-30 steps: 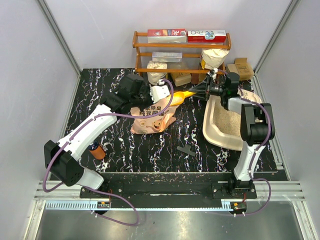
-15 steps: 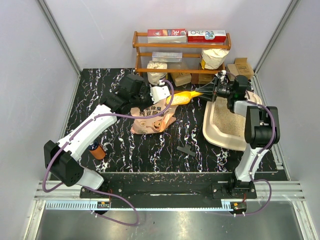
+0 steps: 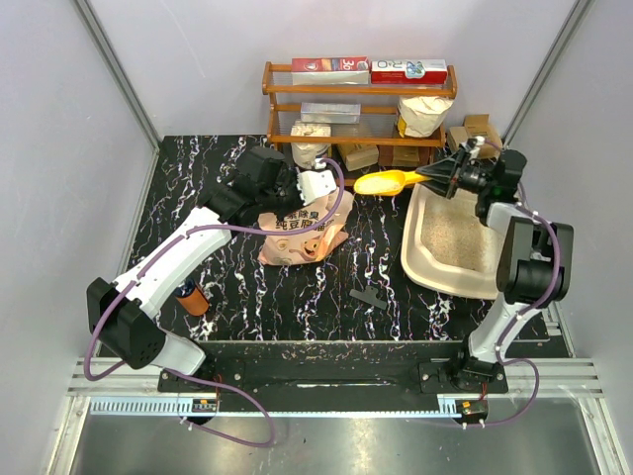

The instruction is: Fill the litter box with clean litter

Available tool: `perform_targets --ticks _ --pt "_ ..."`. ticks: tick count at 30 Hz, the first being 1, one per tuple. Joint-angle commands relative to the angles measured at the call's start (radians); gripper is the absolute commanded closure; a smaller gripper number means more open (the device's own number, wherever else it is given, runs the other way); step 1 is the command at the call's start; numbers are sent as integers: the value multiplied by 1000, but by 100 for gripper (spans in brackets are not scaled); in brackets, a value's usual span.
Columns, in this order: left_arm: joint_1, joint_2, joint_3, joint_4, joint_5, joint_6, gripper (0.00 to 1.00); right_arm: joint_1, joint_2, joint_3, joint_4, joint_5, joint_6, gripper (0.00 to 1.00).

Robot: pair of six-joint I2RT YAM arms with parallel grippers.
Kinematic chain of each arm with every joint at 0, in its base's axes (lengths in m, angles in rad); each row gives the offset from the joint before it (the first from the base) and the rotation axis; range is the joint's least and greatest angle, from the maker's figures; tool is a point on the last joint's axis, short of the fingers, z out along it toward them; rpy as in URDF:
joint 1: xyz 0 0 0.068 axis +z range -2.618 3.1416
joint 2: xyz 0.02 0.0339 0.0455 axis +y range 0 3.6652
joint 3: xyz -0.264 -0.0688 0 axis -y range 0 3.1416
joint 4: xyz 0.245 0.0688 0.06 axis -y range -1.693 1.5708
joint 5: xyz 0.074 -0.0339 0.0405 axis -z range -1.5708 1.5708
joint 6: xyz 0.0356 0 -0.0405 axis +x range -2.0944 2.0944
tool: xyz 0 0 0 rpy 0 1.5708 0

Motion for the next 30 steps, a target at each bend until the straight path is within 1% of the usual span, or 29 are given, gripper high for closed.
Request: perform_targets --ticks 1,12,16,21,24,27,28,29,30 --pt "-7 -68 78 165 30 -8 100 -85 -111 -17 -7 -24 -30 100" --pt "-7 -46 75 187 63 -37 100 -315 -226 -130 -31 -15 -52 100" --pt "-7 -31 87 188 78 -47 100 -419 -255 -178 -33 -15 -73 100" --pt "-7 -26 83 204 86 -50 100 -499 -289 -209 -51 -3 -117 100" --pt "-7 -29 77 207 87 -51 100 -540 -314 -229 -88 15 -163 100" --pt "-7 -34 63 215 89 -53 100 -571 -346 -250 -161 46 -235 100" --pt "-7 -36 60 219 89 -54 100 -577 -358 -256 -224 67 -263 100" --pt "-7 -39 57 221 87 -56 100 -583 -372 -256 -275 81 -345 100" --pt "-7 -40 49 224 89 -56 100 -591 -402 -253 -331 95 -393 100"
